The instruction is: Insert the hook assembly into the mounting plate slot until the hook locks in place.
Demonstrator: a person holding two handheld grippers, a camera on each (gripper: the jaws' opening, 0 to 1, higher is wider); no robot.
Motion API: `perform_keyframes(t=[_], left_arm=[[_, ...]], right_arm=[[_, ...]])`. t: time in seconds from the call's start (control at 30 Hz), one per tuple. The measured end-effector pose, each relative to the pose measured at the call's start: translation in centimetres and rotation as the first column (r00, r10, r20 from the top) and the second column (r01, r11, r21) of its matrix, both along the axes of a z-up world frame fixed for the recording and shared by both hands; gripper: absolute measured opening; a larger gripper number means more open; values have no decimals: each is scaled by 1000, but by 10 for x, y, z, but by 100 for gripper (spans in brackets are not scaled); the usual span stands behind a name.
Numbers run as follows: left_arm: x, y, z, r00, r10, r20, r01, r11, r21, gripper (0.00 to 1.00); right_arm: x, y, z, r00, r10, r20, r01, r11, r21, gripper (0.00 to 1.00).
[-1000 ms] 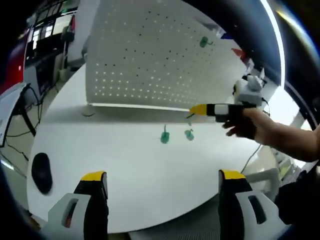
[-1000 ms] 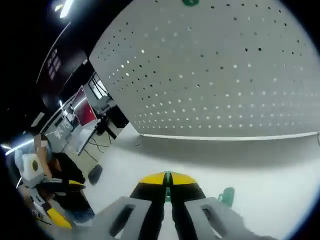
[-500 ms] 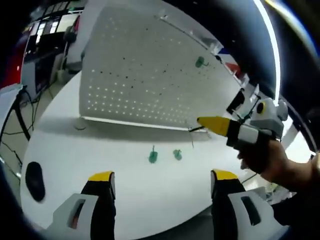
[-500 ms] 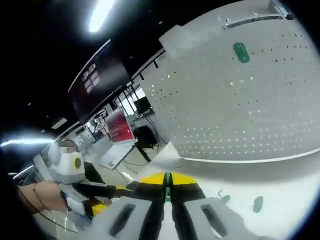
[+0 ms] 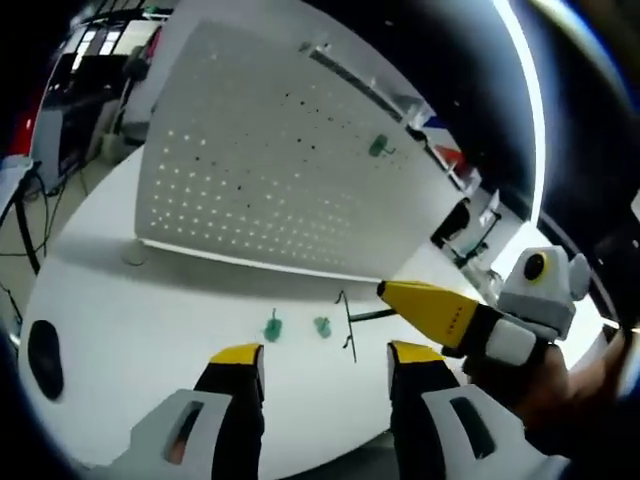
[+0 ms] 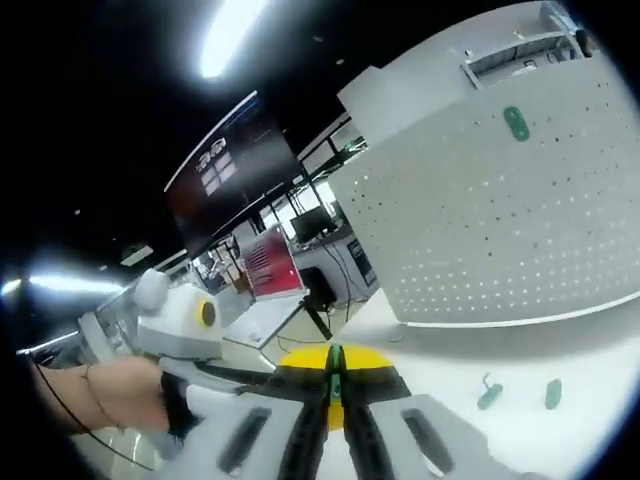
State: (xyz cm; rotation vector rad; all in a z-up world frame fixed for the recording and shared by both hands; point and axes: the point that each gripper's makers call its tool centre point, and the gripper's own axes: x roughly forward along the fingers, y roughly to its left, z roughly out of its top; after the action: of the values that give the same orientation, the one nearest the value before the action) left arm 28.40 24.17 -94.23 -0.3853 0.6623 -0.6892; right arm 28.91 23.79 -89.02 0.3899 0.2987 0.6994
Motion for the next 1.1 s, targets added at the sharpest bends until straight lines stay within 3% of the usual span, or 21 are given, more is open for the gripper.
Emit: perform_keyframes(t=[0.2,0.4,0.77,1.1], left_arm=[[-3,-1,9,1000,-6,3,7,998,-59,20],[-3,1,14,1000,5,5,-5,995,-95,6],[-5,-2,20,1000,25,-4,-26,986,-165,2],[-1,3,22,998,15,63,-10,997,-75,1]], right_arm=[[-4,6,7,999,7,33,-7,1000,-3,0],[-8,9,10,998,14,58,-13,1000,-13,0],[-11,11,15,996,15,93,-12,999,-34,0],[-10,12,15,999,47,17,-47,999,-3,4]])
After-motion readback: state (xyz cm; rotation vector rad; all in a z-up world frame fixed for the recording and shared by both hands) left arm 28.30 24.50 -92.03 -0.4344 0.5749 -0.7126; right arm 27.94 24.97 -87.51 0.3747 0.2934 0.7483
